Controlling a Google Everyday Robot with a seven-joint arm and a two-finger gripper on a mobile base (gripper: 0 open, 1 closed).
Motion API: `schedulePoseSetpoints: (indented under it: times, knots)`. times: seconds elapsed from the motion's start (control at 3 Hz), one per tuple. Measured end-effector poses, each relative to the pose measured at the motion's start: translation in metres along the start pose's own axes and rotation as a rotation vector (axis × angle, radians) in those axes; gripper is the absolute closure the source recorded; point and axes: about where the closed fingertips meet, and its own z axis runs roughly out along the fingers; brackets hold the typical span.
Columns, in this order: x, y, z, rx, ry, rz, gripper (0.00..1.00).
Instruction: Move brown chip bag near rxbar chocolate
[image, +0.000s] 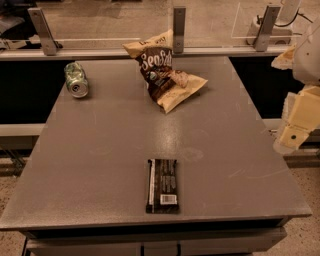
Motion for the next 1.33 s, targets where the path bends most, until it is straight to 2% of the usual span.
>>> schedulePoseSetpoints:
  times: [0.33, 0.67, 1.0, 1.33]
  knots:
    - [0.0, 0.0, 0.0, 0.0, 0.0, 0.0, 0.0]
    - [-0.024, -0.034, 0.007, 0.073, -0.039, 0.006, 0.0]
    - [-0.081, -0.091, 0.024, 0.169, -0.145, -0.014, 0.0]
    - [-0.137, -0.142, 0.043, 0.218, -0.288, 0.008, 0.0]
